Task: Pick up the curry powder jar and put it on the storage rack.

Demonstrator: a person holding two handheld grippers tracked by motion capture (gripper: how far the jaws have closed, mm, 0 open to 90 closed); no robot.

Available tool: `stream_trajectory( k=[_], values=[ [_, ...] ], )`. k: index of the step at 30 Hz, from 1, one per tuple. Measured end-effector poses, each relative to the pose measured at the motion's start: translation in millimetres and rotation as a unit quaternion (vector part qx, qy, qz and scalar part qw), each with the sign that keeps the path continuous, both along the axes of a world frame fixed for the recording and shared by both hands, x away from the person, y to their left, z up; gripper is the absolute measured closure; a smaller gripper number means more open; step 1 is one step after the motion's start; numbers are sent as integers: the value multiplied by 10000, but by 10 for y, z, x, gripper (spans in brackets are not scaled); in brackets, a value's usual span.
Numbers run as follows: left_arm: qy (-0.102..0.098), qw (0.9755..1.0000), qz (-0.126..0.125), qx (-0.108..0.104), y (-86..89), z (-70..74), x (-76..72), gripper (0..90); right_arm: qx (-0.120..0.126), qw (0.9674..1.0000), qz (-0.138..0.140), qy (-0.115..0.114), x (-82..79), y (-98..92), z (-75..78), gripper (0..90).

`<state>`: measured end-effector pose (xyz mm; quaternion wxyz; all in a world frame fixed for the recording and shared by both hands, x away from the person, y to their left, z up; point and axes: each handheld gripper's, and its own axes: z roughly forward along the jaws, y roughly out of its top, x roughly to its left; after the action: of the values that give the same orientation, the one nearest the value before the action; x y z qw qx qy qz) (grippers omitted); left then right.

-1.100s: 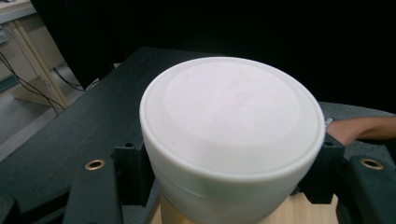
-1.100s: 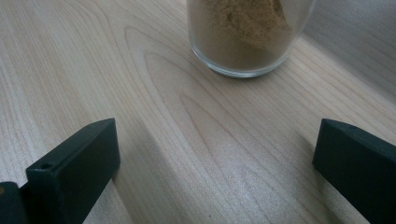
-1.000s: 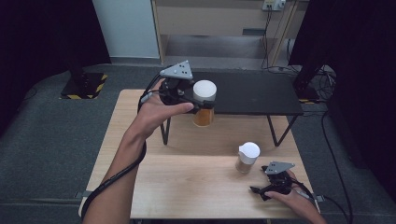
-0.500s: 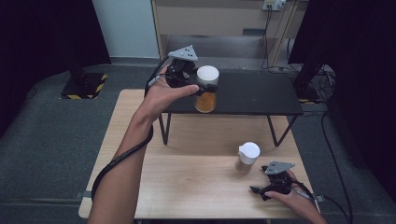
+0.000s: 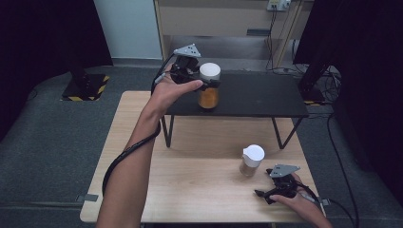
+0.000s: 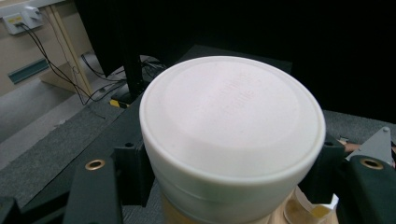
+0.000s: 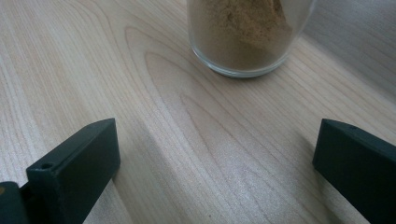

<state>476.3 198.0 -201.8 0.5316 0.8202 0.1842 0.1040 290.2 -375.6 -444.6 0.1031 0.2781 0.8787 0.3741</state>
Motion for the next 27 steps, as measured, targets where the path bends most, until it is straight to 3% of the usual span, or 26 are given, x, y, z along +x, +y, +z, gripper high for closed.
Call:
stream_trajectory(
  k=[5,27],
  values=[
    [49,9999,98,81,7,-39,21,330,-1,10000,0,-1,0,0,0,14],
    [-4,9999,91,-81,56,-135,32,327,4,10000,1,3,2,-2,0,14]
  ],
)
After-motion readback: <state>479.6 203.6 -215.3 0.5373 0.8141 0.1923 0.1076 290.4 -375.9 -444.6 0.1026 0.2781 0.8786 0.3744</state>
